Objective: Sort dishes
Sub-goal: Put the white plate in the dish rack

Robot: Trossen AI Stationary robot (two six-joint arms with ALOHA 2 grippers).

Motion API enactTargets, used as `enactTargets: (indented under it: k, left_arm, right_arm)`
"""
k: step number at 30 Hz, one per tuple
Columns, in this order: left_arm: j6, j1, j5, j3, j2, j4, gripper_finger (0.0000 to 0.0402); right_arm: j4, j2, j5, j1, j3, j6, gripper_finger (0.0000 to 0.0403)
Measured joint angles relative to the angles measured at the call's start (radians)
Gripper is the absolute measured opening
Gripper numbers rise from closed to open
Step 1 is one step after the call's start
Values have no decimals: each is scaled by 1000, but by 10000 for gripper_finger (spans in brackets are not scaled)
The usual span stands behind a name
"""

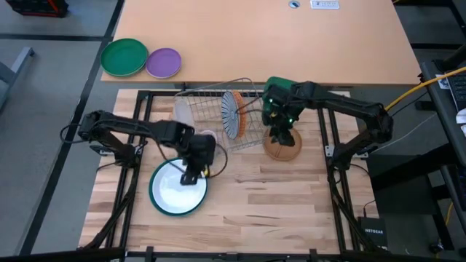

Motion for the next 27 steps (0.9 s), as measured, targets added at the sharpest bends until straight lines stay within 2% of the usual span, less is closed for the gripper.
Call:
enactTargets:
  k: [6, 14, 18, 22, 27]
  left_arm:
    - [-54, -119, -98, 0, 0, -4, 113]
    - [-106, -236, -288, 0, 0, -2, 113]
    - [-171, -273, -312, 0, 0, -2, 113]
    - [-315, -302, -314, 0, 0, -2, 113]
    - [-440, -353, -326, 0, 1, -3, 113]
  right_arm:
    - [36, 0, 1, 115, 0, 5, 156]
    - [128, 0, 19, 248, 0, 76, 156]
    - [224, 5, 89, 315, 0, 80, 156]
    - [330, 18, 172, 375, 0, 82, 156]
    - [461, 55, 206, 444, 0, 82, 156]
